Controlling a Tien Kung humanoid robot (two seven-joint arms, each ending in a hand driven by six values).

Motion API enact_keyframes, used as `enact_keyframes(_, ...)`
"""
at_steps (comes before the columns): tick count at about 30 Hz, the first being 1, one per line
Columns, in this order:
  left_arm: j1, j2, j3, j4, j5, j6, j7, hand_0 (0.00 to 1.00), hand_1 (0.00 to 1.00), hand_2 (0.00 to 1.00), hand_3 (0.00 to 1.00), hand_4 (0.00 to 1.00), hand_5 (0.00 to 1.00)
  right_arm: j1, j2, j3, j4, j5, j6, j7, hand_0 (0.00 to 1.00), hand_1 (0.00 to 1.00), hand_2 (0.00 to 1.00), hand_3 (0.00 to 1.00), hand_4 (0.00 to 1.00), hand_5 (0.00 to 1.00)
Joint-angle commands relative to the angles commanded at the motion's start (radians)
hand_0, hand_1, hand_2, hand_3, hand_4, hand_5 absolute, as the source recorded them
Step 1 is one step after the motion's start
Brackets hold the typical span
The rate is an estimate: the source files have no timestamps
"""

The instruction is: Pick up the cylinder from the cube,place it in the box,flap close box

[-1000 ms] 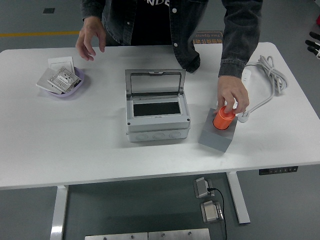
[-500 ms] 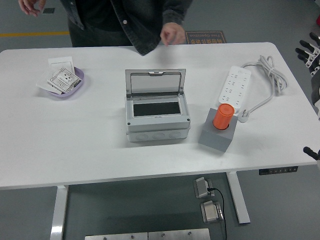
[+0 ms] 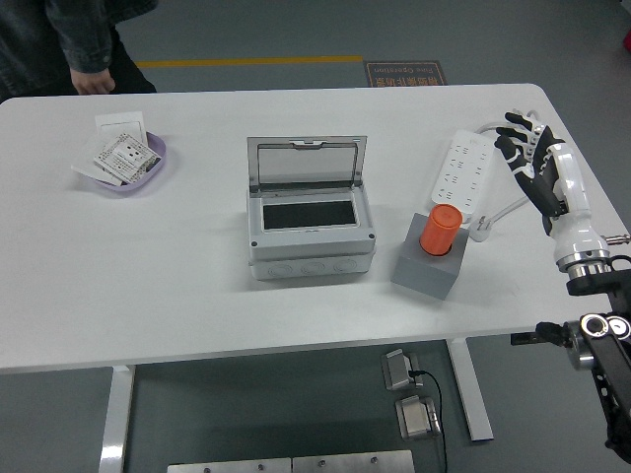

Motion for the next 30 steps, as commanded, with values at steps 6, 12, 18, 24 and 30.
enact_keyframes(6,-0.001,-0.002,-0.007,0.0,0.009,0.0,0.003,0.601,0.661,0.603,0.591,0.637,0.276,0.013,-0.001,-0.03,-0.047,-0.022,0.01,-0.009,0.863,0.804,0.858,0.942,0.812,0.206)
enact_keyframes(12,-0.004,-0.005,-0.004,0.0,0.008,0.0,0.005,0.602,0.661,0.602,0.591,0.637,0.276,0.042,0.004,-0.051,-0.127,0.005,0.01,-0.001,0.922,0.88,0.905,0.998,0.809,0.167)
enact_keyframes(18,-0.006,-0.007,-0.002,0.0,0.01,0.0,0.007,0.601,0.662,0.601,0.591,0.637,0.275,0.074,0.051,-0.029,-0.153,0.016,-0.003,0.017,0.938,0.892,0.916,0.998,0.829,0.195)
enact_keyframes(24,-0.008,-0.008,0.001,0.0,0.009,0.0,0.009,0.601,0.662,0.601,0.591,0.638,0.275,0.07,0.093,-0.044,-0.136,0.055,-0.018,0.043,0.937,0.886,0.898,0.998,0.865,0.273)
enact_keyframes(30,-0.009,-0.012,-0.003,0.0,0.017,-0.001,0.011,0.601,0.662,0.601,0.591,0.637,0.274,0.047,0.117,-0.089,-0.142,0.083,-0.022,0.058,0.893,0.835,0.83,0.971,0.941,0.418)
